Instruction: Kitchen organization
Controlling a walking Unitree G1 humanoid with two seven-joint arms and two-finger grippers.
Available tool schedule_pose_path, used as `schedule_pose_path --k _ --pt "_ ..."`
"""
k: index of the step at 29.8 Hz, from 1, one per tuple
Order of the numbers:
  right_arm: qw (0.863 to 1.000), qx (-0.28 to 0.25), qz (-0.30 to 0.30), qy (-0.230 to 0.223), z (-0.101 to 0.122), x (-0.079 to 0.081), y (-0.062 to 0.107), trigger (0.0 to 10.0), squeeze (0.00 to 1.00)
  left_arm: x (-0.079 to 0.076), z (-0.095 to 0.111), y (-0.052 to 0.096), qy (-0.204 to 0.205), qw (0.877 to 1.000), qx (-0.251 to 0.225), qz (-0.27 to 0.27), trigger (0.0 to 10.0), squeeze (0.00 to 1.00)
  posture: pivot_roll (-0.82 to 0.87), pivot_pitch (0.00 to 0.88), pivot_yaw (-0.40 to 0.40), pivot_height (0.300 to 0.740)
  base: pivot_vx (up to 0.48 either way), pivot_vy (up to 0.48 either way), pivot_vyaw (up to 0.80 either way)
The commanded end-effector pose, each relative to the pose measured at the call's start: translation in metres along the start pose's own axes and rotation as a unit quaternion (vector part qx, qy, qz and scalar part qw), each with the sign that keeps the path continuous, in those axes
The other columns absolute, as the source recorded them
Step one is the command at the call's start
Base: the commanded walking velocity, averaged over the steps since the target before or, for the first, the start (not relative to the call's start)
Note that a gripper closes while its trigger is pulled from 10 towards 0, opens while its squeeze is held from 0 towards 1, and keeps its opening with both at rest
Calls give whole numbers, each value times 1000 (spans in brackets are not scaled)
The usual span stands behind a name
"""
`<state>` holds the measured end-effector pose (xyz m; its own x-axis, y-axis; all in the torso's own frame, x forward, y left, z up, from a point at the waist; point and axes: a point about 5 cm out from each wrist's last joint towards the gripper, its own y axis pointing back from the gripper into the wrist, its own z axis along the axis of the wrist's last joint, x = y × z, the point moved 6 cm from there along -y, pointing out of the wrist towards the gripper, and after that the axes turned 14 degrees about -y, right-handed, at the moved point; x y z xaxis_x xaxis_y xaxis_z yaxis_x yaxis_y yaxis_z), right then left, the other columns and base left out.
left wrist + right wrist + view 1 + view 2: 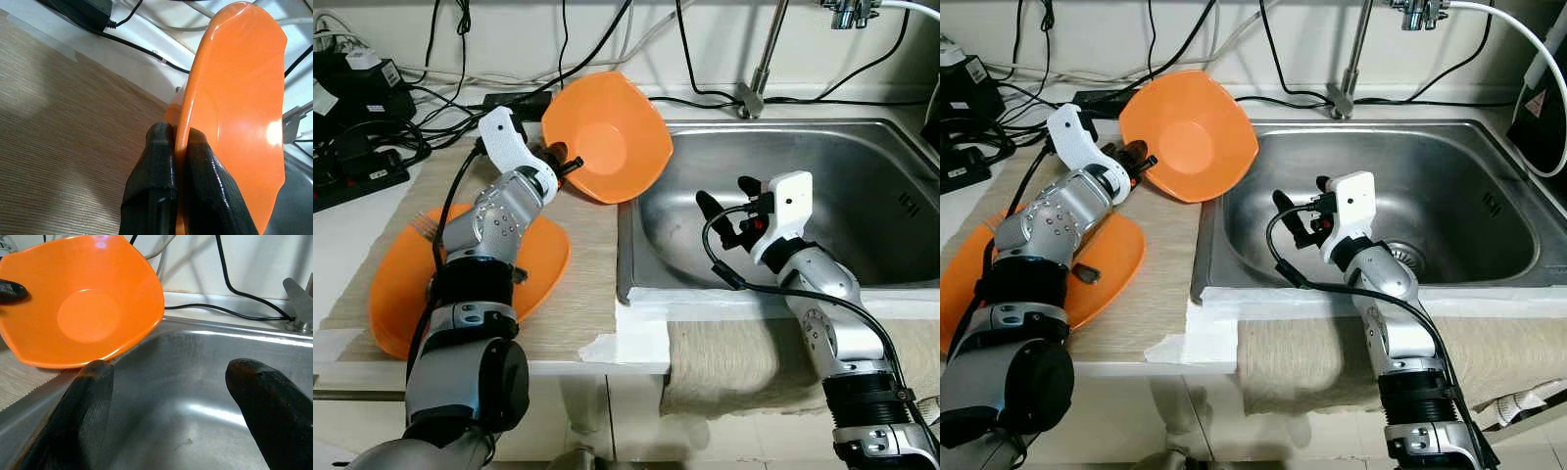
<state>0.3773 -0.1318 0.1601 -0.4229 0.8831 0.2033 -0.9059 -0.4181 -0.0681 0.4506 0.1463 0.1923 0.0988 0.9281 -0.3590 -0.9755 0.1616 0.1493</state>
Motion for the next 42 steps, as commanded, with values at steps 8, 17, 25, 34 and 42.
schedule_pose_path --k 8,17,25,34,42 --pt "1000 -11 -7 0 5 -3 -2 10000 0 -14 25 2 52 998 -28 -14 0 0 -9 0 39 740 0 0 0" --pt "999 -39 -8 -26 17 3 -12 10000 0 -25 28 4 101 994 -23 -14 0 0 -6 0 40 740 0 0 0" --pt "997 -52 -4 -53 23 9 -23 10000 0 -37 17 9 126 992 1 -20 0 0 2 0 39 740 0 0 0" --pt "995 -61 -19 -83 25 3 -33 10000 0 -47 10 15 144 989 17 -21 0 0 3 0 39 740 0 0 0" --pt "992 -61 -35 -106 21 -3 -39 10000 0 -55 12 19 149 988 16 -29 0 0 6 0 35 740 0 0 0"
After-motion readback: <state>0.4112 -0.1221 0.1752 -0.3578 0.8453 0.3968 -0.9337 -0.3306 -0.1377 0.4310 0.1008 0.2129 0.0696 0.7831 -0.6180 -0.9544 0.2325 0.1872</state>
